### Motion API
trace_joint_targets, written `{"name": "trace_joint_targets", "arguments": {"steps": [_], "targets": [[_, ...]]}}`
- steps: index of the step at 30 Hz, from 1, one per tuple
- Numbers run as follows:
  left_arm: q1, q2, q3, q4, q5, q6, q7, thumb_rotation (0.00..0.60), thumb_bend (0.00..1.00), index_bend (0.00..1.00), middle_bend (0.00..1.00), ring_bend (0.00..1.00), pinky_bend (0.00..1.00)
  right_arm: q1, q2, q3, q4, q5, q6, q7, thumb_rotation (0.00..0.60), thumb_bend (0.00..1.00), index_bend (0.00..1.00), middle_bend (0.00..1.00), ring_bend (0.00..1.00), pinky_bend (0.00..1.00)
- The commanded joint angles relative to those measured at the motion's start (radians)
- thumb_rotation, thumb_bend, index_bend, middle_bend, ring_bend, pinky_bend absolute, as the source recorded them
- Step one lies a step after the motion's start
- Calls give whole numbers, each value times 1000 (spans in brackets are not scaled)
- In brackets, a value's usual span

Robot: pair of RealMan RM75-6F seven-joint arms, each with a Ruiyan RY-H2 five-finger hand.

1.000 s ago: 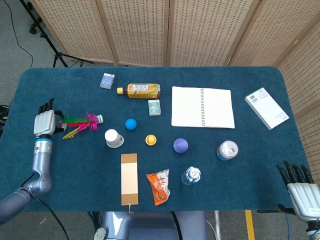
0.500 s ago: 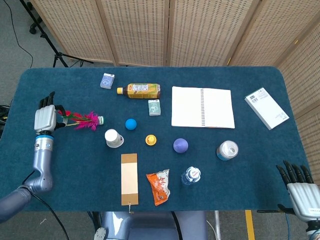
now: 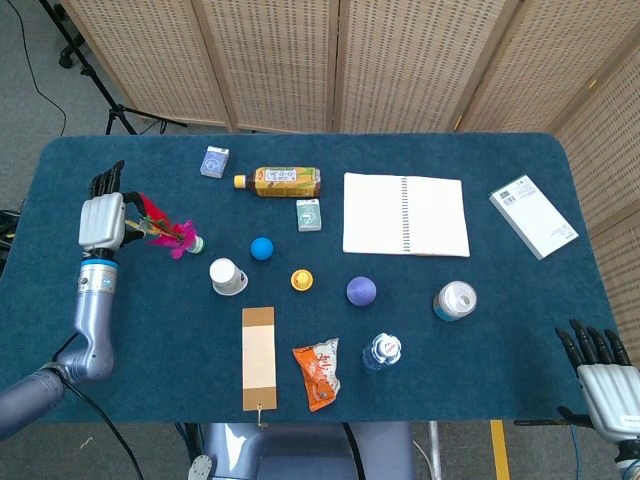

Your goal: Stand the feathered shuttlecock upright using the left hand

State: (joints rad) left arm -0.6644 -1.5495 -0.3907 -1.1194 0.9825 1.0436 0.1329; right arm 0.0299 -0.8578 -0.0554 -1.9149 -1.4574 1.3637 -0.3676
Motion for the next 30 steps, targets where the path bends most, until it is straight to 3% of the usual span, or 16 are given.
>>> {"name": "trace_joint_targets", "arguments": {"steps": [1, 20, 22, 27, 30], "targets": [[-7, 33, -13, -53, 3, 25, 31, 600, 494, 797, 0, 0, 0, 0, 1, -1, -1, -2, 1, 1, 600, 0, 0, 0, 0, 0], [-9, 65, 1, -139, -10, 58, 77, 600, 487, 798, 0, 0, 0, -5, 5, -4, -6, -16, 10, 6, 600, 0, 0, 0, 0, 0], [-8, 74, -12, -156, -7, 67, 52, 600, 471, 728, 0, 0, 0, -4, 3, -3, -4, -14, 9, 5, 600, 0, 0, 0, 0, 0], [-3, 121, -44, -220, 18, 80, -17, 600, 360, 269, 0, 0, 0, -3, 0, 0, 0, -9, 9, 5, 600, 0, 0, 0, 0, 0], [13, 178, -53, -303, 49, 102, -38, 600, 306, 132, 0, 0, 0, -2, -1, 0, 1, -6, 6, 4, 600, 0, 0, 0, 0, 0]]}}
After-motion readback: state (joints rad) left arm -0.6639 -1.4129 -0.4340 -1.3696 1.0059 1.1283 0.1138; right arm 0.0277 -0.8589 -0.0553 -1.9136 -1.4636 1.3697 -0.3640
